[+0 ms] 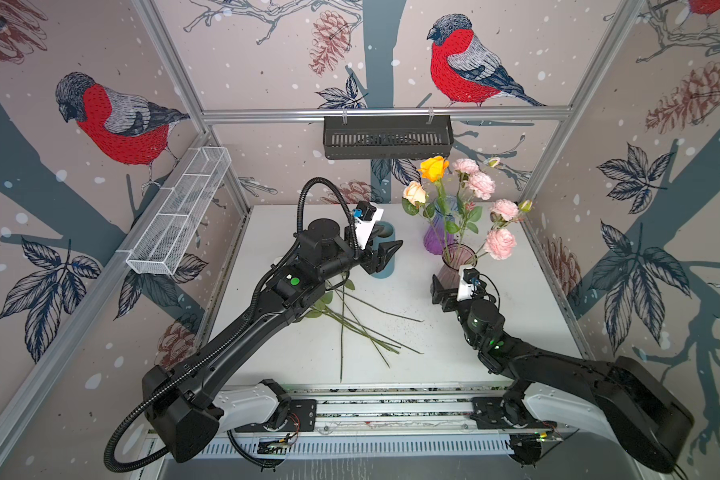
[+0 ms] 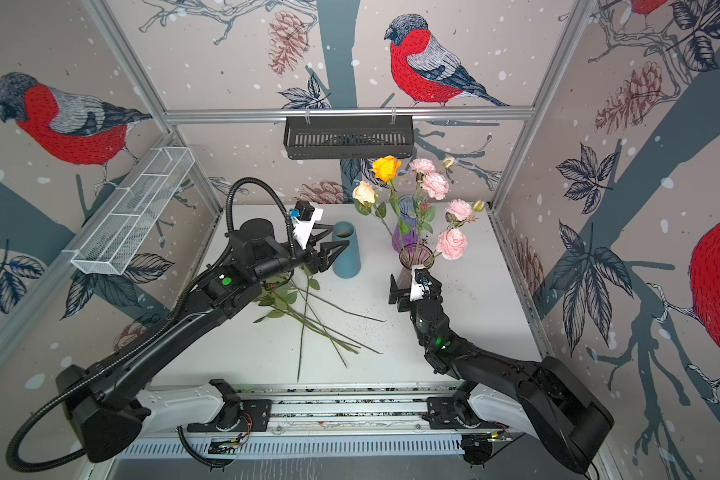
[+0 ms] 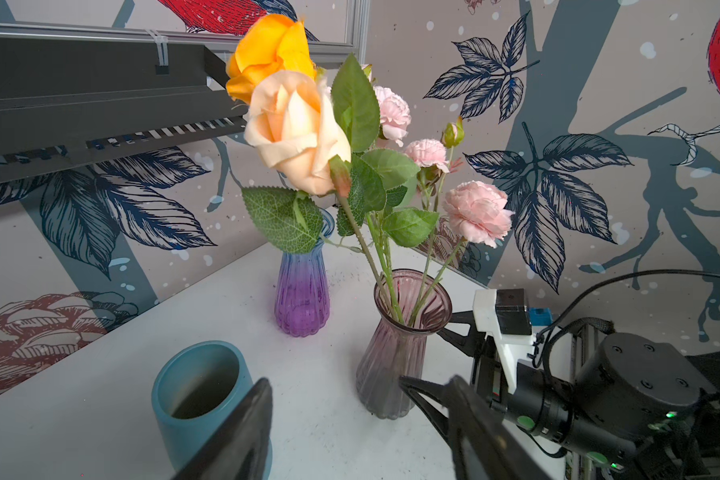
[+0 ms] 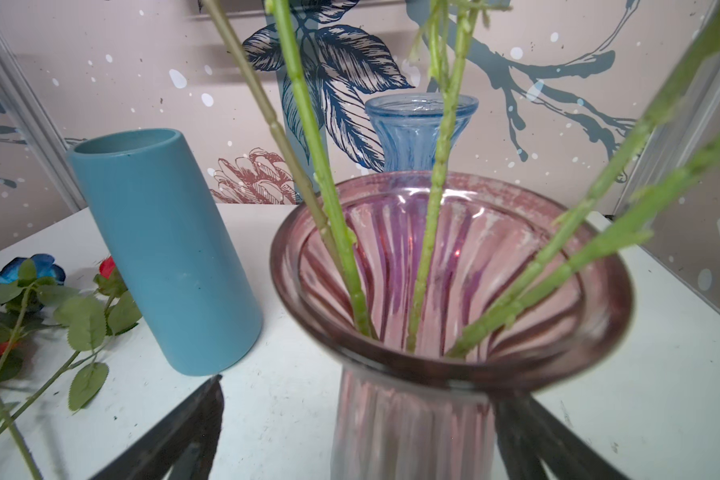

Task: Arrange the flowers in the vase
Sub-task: 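Close the right gripper around the body of the pink ribbed vase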

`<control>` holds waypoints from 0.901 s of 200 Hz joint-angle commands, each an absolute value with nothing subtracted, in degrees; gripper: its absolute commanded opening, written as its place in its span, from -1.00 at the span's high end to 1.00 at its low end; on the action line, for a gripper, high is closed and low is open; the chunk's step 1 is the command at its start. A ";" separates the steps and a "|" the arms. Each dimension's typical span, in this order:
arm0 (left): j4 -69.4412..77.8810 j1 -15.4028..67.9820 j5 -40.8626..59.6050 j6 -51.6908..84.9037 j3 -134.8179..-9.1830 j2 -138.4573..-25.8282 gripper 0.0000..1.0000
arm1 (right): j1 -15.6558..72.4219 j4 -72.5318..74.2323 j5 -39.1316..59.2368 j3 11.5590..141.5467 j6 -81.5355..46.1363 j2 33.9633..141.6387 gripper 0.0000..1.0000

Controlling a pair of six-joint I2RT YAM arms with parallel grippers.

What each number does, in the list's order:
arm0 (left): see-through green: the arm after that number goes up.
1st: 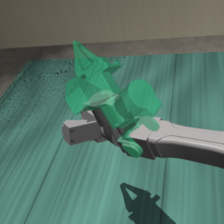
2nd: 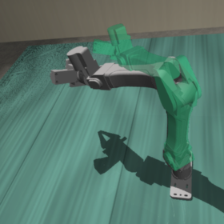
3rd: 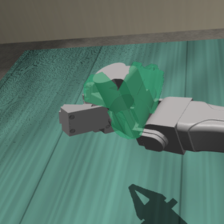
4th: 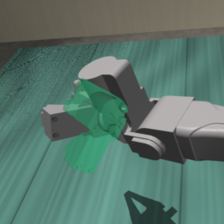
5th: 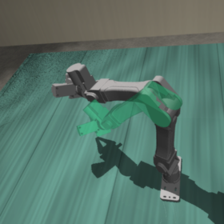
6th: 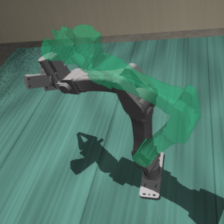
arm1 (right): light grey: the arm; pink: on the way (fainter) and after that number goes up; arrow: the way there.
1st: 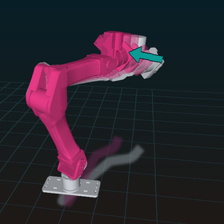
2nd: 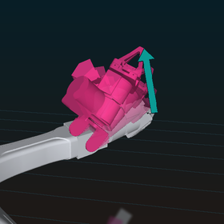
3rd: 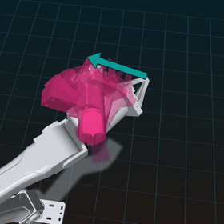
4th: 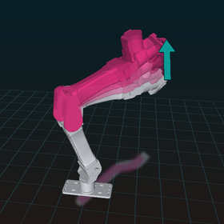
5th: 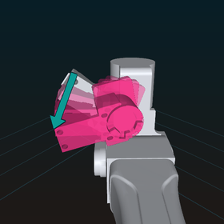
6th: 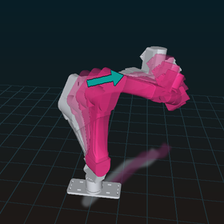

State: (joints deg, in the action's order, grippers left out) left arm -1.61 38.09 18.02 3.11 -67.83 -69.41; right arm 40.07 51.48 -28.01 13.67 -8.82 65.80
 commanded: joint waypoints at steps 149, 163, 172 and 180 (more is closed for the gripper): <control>1.85 37.97 18.19 2.66 -67.93 -68.47 -0.32 | 31.11 62.15 -28.27 15.39 -9.41 75.43 -0.29; 1.84 37.97 18.18 2.69 -67.85 -68.52 -0.31 | 29.98 62.87 -28.22 14.97 -8.99 75.07 -0.22; 1.83 37.97 18.15 2.72 -67.90 -68.51 -0.31 | 29.03 63.40 -28.25 14.69 -8.68 74.94 -0.17; 1.93 37.97 18.20 2.73 -67.88 -68.54 -0.31 | 28.14 63.74 -28.25 14.60 -8.52 74.72 -0.14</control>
